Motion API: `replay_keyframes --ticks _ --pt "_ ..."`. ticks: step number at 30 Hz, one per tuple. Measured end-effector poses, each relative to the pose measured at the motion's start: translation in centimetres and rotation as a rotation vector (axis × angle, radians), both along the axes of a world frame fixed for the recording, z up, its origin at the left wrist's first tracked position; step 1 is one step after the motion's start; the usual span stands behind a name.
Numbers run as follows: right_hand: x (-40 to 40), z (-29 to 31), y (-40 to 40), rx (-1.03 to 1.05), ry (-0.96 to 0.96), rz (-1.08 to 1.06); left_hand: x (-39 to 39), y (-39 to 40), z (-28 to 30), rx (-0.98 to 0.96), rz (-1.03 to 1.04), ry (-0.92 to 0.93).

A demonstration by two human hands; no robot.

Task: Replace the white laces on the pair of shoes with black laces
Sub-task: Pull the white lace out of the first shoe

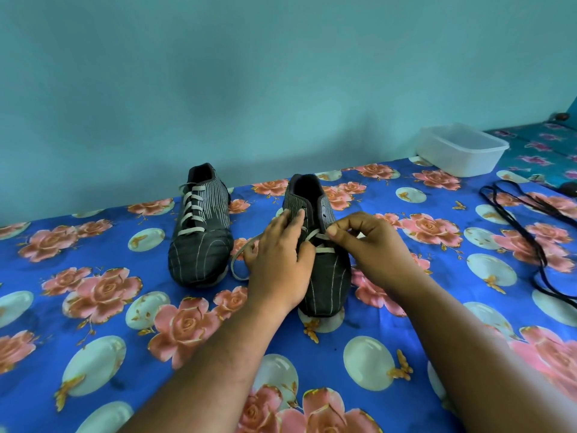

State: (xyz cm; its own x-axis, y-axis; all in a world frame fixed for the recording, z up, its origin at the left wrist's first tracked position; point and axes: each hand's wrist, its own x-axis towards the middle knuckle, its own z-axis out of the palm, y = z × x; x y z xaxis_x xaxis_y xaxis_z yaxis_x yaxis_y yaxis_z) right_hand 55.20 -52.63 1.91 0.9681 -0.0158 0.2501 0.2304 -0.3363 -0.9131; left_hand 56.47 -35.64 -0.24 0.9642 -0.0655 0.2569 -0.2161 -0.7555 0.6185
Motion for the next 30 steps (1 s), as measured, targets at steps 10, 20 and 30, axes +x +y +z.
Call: replay_keyframes --ticks 10,20,30 --pt "0.0 0.7 -0.1 0.298 0.006 -0.053 -0.2 0.0 0.4 -0.085 -0.012 0.048" --pt "-0.5 0.6 0.1 -0.017 -0.029 -0.026 0.0 0.1 0.2 -0.077 -0.014 0.062" --pt "1.4 -0.4 -1.7 0.014 -0.072 -0.349 -0.1 0.0 0.3 -0.113 -0.023 0.098"
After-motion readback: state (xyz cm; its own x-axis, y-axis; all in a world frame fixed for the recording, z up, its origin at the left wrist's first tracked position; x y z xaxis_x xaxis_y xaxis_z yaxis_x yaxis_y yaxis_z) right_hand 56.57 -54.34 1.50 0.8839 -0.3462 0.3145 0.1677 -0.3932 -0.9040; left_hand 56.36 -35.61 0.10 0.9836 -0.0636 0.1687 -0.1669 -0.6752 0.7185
